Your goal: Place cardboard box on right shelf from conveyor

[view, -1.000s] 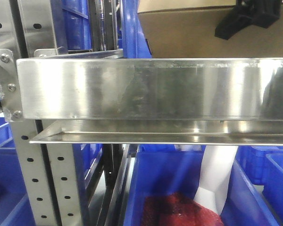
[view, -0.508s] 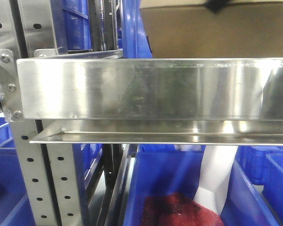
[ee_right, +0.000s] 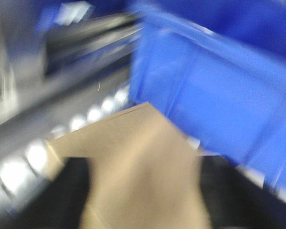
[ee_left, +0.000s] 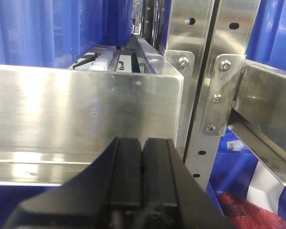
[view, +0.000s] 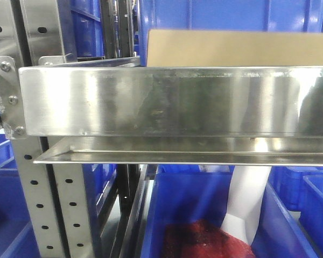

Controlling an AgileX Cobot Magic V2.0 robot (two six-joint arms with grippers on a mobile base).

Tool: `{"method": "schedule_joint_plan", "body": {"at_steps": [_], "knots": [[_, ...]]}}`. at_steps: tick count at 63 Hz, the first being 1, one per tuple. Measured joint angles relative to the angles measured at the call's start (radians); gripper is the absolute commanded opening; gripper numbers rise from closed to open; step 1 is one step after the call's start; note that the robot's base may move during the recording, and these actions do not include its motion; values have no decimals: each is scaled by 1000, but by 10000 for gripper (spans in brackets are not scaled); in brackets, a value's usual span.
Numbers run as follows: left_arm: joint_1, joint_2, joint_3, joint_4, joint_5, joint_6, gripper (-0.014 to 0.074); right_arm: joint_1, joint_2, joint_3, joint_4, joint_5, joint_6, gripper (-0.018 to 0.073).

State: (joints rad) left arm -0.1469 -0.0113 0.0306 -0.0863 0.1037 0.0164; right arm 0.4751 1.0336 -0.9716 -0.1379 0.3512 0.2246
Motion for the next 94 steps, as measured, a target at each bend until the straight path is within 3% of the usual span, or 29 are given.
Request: {"method": "schedule_joint_plan", "body": {"at_steps": [3, 9, 23, 62, 76, 86, 94], "knots": [[0, 0, 0, 0, 0, 0, -119, 0, -26, 30, -40, -28, 101, 162], [0, 0, 0, 0, 0, 0, -119, 0, -69, 88, -85, -72, 208, 53], [0, 0, 0, 0, 0, 0, -119, 0, -125, 148, -118, -137, 261, 57], [0, 0, 0, 0, 0, 0, -119, 0, -125, 148, -123, -145, 262, 57], [0, 0, 0, 0, 0, 0, -119, -21, -191, 186, -72, -125, 91, 57], [0, 0, 0, 0, 0, 0, -119, -148, -337, 325, 86, -125, -81, 57], [0, 0, 0, 0, 0, 0, -119, -264, -485, 475, 118, -129, -135, 57]]}}
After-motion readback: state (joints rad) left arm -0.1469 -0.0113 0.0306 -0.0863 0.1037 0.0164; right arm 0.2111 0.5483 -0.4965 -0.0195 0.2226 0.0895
